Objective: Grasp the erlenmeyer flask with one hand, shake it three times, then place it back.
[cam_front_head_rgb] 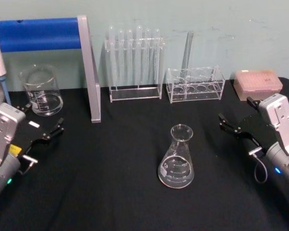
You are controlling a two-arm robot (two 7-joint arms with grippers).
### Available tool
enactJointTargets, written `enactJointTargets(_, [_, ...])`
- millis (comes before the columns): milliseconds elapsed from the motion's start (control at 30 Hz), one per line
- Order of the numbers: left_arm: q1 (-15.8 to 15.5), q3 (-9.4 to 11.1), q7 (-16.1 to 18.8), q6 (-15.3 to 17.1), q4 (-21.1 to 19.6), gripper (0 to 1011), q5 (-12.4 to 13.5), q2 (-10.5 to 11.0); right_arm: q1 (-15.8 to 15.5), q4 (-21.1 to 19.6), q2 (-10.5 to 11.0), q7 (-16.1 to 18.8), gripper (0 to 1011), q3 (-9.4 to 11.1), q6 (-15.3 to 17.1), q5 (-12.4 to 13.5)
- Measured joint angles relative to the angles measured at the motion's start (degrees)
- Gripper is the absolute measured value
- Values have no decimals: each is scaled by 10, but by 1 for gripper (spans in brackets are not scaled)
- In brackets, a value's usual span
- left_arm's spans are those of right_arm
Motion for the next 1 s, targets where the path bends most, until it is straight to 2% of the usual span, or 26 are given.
enactJointTargets(1000, [0, 0, 0, 0, 0, 1001, 0, 0, 0, 0, 0, 0, 1003, 0, 0, 0])
